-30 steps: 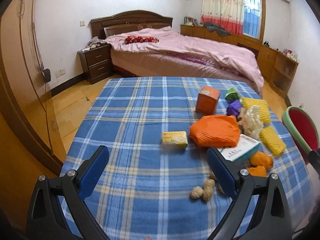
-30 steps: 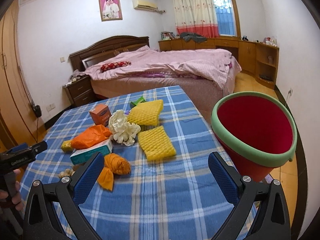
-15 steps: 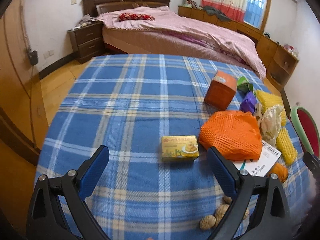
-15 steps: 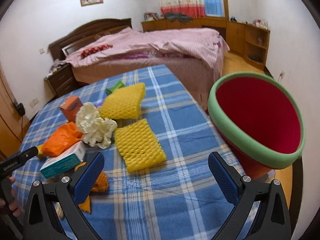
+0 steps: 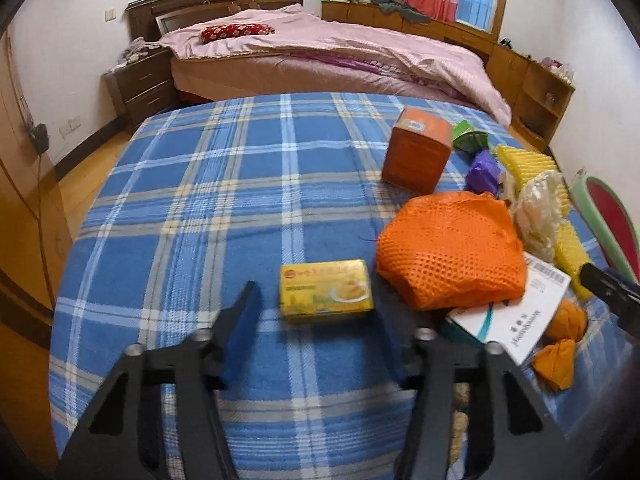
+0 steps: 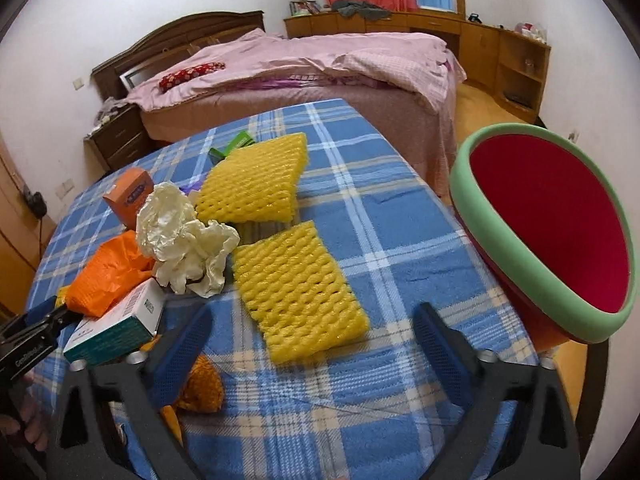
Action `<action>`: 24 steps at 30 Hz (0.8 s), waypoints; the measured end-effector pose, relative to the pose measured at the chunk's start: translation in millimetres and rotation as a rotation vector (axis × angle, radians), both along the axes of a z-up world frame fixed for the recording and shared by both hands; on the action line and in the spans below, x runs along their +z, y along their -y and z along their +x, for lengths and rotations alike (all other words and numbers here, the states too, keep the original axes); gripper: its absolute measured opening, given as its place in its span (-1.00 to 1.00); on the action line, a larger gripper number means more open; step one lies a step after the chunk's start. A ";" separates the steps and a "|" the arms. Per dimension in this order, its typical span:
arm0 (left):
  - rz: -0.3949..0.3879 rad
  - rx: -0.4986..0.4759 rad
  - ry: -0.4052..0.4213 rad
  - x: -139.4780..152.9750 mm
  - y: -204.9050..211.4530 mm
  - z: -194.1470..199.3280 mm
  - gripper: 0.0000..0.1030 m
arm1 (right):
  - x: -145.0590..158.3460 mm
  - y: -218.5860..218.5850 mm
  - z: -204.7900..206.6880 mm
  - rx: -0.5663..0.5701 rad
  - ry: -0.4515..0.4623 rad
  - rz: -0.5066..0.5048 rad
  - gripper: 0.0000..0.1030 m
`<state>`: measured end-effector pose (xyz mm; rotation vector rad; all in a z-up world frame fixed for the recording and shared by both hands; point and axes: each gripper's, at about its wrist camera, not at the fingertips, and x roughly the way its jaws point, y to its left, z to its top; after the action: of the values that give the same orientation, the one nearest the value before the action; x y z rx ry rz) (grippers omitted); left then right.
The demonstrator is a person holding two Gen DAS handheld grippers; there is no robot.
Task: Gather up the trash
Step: 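Grasp the yellow foam net with the right tool while the left tool grasps the yellow cake box, then carry both items over the red bucket and open both tools to drop them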
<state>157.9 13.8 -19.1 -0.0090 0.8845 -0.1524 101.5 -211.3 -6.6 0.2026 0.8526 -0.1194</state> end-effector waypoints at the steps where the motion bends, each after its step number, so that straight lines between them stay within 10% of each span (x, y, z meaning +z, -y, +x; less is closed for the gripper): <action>1: -0.006 -0.005 0.001 0.4 -0.1 -0.4 -0.20 | -2.0 -0.1 0.8 0.005 -0.008 0.012 0.58; 9: -0.039 -0.006 0.034 17.8 2.0 -20.5 -0.20 | 1.8 -7.0 -13.1 0.065 0.025 -0.013 -0.74; 24: -0.076 -0.103 0.154 85.6 51.8 -72.0 -0.20 | 54.0 13.4 -67.7 0.080 0.212 0.062 -0.82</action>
<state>85.8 -37.9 66.4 -0.0223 0.7249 -0.2789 33.9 -224.7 47.4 0.2345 0.6531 0.0036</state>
